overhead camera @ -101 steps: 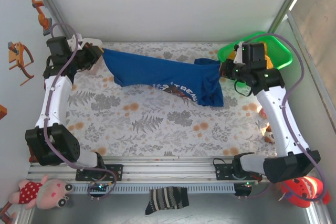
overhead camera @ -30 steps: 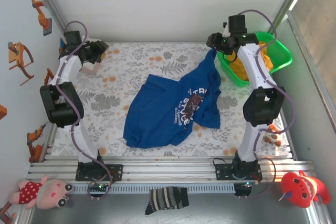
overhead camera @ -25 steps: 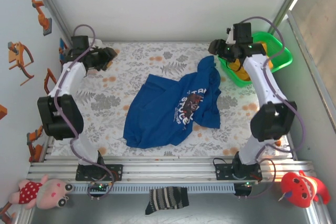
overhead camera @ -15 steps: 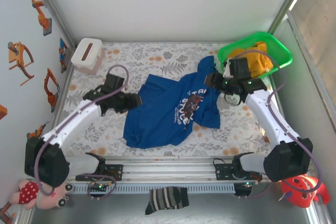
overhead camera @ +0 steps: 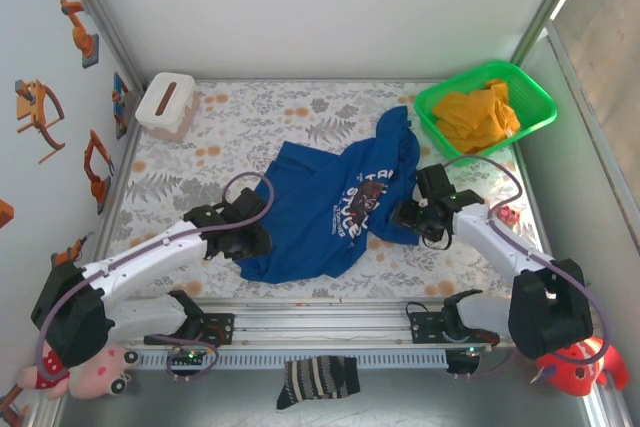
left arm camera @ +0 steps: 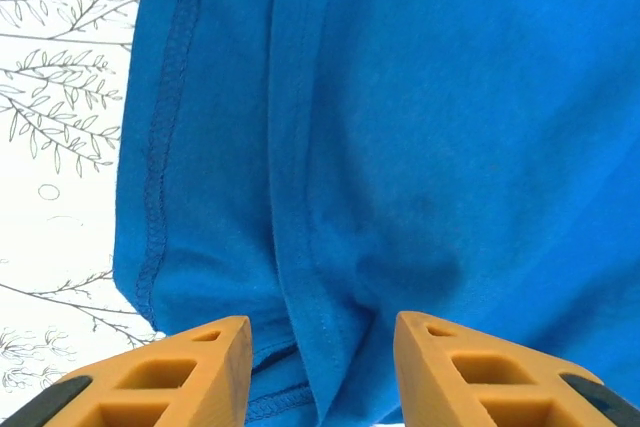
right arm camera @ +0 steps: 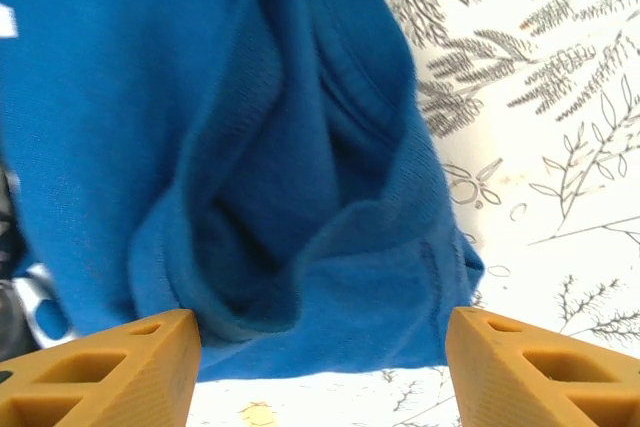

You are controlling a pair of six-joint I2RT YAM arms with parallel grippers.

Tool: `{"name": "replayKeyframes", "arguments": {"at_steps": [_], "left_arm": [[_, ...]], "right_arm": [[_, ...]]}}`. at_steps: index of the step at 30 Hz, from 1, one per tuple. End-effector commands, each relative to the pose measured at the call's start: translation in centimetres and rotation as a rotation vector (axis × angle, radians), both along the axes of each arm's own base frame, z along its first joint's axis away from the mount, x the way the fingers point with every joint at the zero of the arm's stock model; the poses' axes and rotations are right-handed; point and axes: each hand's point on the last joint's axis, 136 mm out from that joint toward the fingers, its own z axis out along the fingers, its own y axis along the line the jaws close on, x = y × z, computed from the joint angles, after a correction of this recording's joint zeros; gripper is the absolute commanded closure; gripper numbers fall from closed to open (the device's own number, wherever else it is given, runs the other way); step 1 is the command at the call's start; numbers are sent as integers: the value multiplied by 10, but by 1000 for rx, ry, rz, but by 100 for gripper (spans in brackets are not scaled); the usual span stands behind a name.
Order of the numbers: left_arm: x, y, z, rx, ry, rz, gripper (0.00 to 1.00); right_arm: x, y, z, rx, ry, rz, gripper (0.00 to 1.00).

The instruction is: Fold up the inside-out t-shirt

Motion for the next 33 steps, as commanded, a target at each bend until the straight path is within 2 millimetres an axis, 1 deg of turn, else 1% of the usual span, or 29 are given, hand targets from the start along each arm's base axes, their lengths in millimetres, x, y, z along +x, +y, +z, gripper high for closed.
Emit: {"name": "replayKeyframes", "arguments": {"at_steps": [1,6,14,16,18,19,22,23,25,28,30,33], "left_arm": [[-5,10,-11,60,11,40,60],[-7,6,-23,64,26,29,64],[-12,-2,-43,73,69,12,65],[-13,-3,-47,81,75,9,67],[-13,-4,-50,85,79,7,73],[-13,-4,-52,88,79,5,78],[-10,-3,-52,102,70,4,100],[-8,-1,-48,112,58,4,100],[-3,3,-33,131,19,0,100],[9,13,6,131,-72,10,100],[18,17,35,82,-135,25,100],[25,19,63,-29,-185,40,100]], "right_arm": [[4,-3,-4,-14,-20,-36,35],[3,-2,-13,-14,1,-40,35],[2,-1,-23,-4,17,-55,35],[2,0,-25,3,18,-58,35],[3,1,-26,9,19,-60,36],[3,1,-27,10,19,-61,36],[4,2,-27,13,18,-63,36],[4,2,-27,13,18,-63,36],[5,3,-25,17,14,-62,36],[5,4,-23,26,5,-60,37],[7,5,-19,34,-6,-54,38],[10,8,-14,47,-20,-50,38]]}}
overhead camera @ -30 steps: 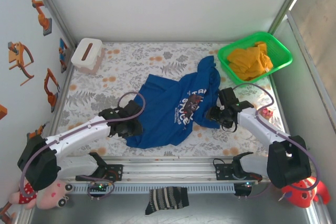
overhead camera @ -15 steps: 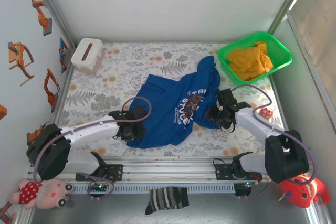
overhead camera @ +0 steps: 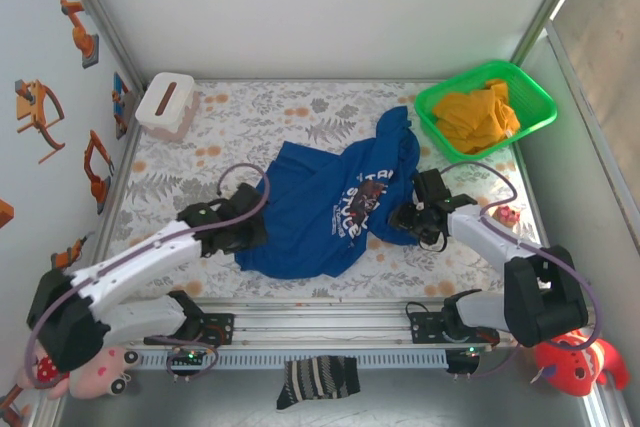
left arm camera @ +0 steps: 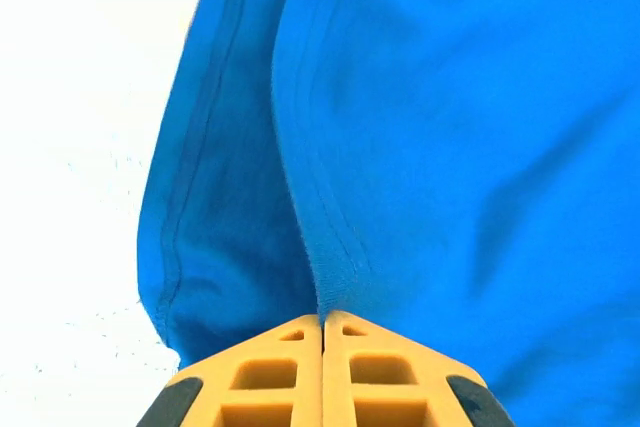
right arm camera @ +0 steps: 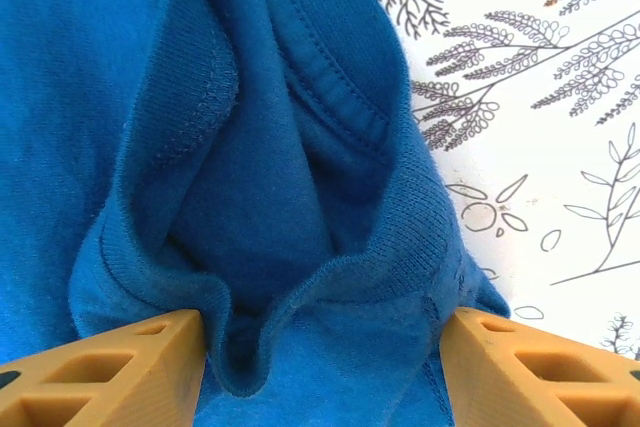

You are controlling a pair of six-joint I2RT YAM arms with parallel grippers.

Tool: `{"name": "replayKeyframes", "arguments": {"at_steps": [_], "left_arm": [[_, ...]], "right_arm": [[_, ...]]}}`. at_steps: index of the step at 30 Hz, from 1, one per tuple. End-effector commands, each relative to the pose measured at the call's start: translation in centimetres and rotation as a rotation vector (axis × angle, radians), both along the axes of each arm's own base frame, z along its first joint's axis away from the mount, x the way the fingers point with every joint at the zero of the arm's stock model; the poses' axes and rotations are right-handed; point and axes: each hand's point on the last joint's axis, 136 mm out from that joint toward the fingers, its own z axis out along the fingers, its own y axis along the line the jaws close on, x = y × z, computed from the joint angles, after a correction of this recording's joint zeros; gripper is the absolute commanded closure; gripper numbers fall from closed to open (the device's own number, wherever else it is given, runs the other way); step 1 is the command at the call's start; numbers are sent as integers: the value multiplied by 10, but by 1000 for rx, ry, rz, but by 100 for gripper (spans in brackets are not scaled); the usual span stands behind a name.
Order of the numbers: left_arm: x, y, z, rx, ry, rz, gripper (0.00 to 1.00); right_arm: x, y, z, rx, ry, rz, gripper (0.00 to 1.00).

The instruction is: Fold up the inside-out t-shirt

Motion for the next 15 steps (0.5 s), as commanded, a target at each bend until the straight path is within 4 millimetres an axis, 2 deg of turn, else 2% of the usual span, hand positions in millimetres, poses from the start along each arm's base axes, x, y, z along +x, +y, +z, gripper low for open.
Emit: {"name": "replayKeyframes", "arguments": {"at_steps": [1,4,7,15], "left_arm": [[0,17,24,-20,-32,-11,100],[0,14,34,-67,-41,-35,100],[-3,14,32,-50,-19,-67,100],[2,28,34,-26,-27,-40,100]], "right_arm": [[5,5,8,23,-29,-3,38],[7,7,11,32,-38,1,38],[8,8,11,37,-40,3,37],[4,7,4,38,-30,-2,36]]}}
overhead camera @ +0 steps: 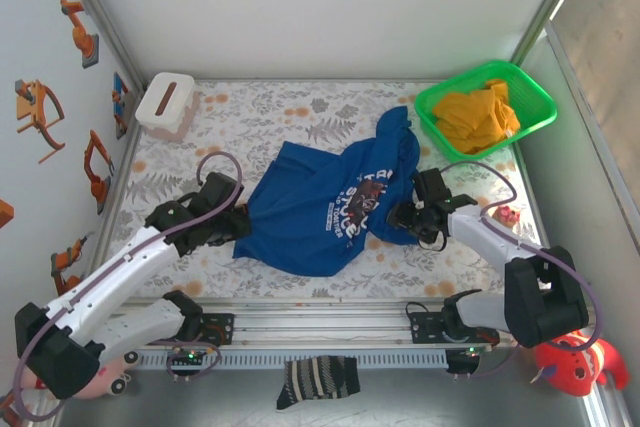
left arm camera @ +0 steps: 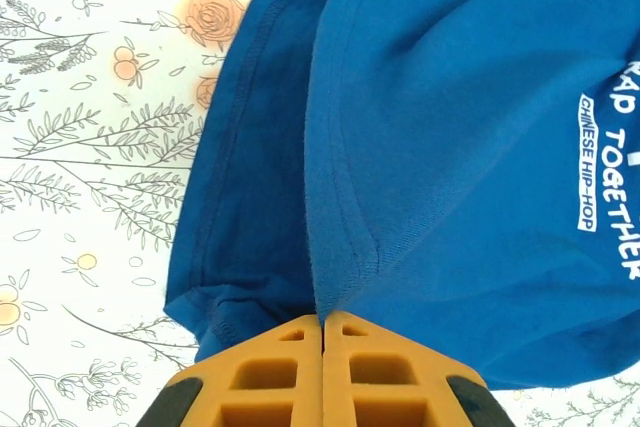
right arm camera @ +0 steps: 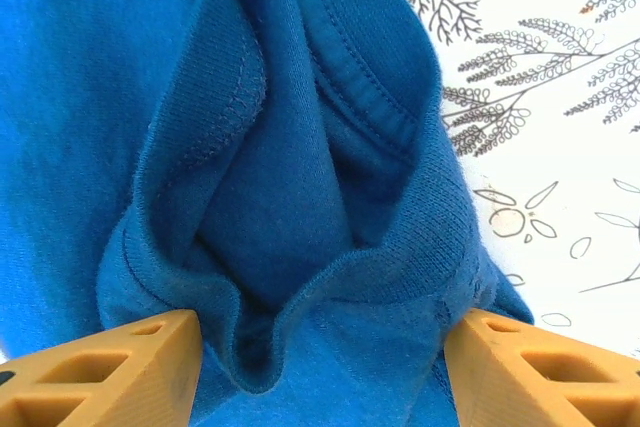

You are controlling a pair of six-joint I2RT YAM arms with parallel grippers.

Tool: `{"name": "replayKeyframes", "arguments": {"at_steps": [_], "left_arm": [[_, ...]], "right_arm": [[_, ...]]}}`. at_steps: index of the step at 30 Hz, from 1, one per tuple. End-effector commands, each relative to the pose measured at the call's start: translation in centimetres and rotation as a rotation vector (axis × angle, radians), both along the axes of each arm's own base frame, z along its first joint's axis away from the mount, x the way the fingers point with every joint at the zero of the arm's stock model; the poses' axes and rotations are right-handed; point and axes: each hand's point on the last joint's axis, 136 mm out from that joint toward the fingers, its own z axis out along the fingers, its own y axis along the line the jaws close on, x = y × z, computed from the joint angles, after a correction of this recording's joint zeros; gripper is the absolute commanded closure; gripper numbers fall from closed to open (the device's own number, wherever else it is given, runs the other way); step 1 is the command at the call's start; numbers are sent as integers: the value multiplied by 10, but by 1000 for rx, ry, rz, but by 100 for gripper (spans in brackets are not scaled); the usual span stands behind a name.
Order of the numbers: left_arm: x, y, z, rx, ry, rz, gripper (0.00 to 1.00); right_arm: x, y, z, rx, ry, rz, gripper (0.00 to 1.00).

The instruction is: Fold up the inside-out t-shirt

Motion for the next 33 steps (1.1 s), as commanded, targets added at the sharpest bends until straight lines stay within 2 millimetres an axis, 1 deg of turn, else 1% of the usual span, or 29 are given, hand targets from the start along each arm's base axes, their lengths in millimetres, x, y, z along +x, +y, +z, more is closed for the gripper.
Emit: {"name": "replayKeyframes", "arguments": {"at_steps": [1,7,9,10,12,13,15,18,21,22,23,25,26,27,28,29,31,32,33], "left_arm": [[-2,8,6,10,-1,-10,100],[2,15,3,5,8,15,100],[4,17,2,1,7,29,100],[7,19,1,-2,5,39,100],[12,23,2,-8,-1,60,100],[15,25,3,-17,-5,69,100],[25,31,6,-36,-12,95,100],[46,45,23,-66,-45,130,100],[76,61,55,-116,-106,173,100],[87,68,70,-137,-134,191,100],[98,75,84,-156,-162,210,100],[122,87,121,-213,-236,241,100],[131,90,137,-241,-263,248,100],[140,93,157,-269,-302,251,100],[147,94,175,-292,-337,253,100],[152,96,188,-306,-362,256,100],[158,95,221,-348,-429,252,100],[158,94,232,-367,-452,252,100],[157,93,245,-391,-483,253,100]], "right_arm": [[0,2,0,15,-13,-10,36],[-3,2,-10,13,13,-18,37],[-2,2,-14,13,13,-23,43],[0,2,-15,12,11,-25,53],[5,1,-8,2,-5,-23,89],[8,1,0,1,-25,-17,100],[16,2,24,4,-72,-2,100],[31,3,85,17,-187,28,100],[43,-1,160,33,-333,44,100],[48,-5,189,37,-394,40,100],[52,-8,214,38,-450,34,100],[59,-18,272,48,-585,10,100],[61,-22,296,59,-639,3,100],[61,-25,322,68,-702,-5,100],[61,-27,344,71,-754,-9,100],[59,-28,367,78,-810,-9,100],[51,-29,411,96,-916,-6,100],[47,-29,426,106,-953,-4,100],[40,-29,447,120,-1009,-1,100]]}}
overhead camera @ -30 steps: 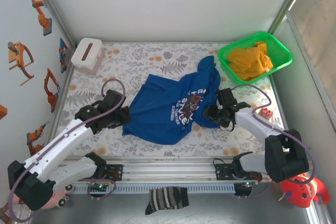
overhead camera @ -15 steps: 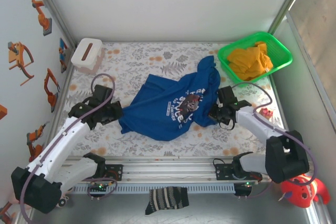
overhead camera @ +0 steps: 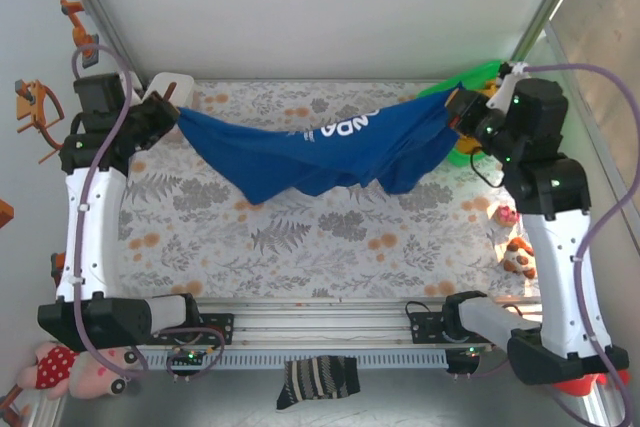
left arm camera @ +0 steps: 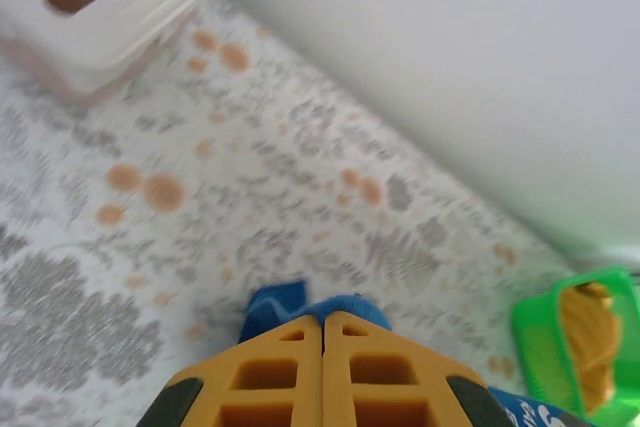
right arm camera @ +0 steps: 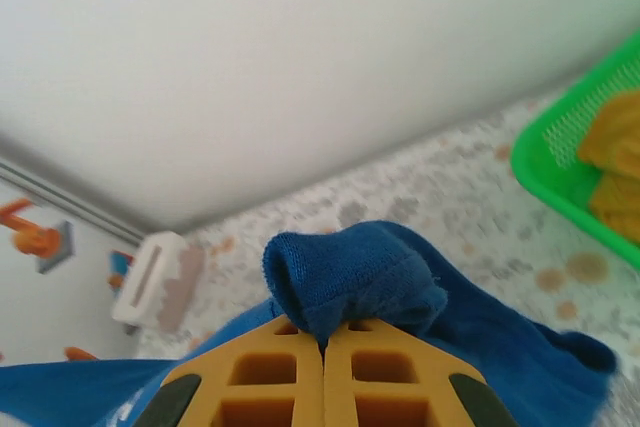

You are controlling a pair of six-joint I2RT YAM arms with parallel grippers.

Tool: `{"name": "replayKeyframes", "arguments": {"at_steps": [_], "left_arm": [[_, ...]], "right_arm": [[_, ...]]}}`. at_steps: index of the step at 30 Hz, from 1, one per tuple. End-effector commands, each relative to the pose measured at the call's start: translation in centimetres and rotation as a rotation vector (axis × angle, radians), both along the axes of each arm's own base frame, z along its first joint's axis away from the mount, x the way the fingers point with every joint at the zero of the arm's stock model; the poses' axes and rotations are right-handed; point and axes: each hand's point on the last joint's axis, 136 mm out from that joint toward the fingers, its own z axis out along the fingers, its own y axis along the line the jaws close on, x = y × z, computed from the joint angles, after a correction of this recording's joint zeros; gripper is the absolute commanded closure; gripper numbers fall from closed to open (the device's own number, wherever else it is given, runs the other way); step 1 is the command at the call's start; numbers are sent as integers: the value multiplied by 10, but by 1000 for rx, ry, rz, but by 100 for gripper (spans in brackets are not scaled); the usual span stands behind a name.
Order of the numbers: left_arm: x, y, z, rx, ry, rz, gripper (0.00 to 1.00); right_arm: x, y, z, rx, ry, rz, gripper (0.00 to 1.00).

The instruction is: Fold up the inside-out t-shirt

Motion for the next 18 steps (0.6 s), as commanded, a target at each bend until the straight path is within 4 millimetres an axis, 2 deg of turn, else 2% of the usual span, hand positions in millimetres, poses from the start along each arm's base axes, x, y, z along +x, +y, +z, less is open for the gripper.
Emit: {"name": "replayKeyframes", "arguments": {"at_steps": [1,6,9,11,14,16,18], "left_arm": [[-7,-12,51,-86,-127,-49,100],[-36,-20,126,-172,-323,-59,100],[-56,-25,164,-225,-406,-70,100],[-63,-27,174,-260,-410,-75,100],[-63,-33,173,-327,-383,-89,100],[-56,-35,163,-368,-358,-92,100],[-41,-36,142,-383,-307,-87,100]], "right_arm": [[-23,-5,54,0,-139,9,100],[-63,-6,121,58,-314,35,100],[-77,-7,138,97,-351,45,100],[-78,-3,137,128,-337,65,100],[-72,5,121,169,-279,97,100],[-62,9,100,185,-216,103,100],[-48,10,72,185,-138,86,100]]}}
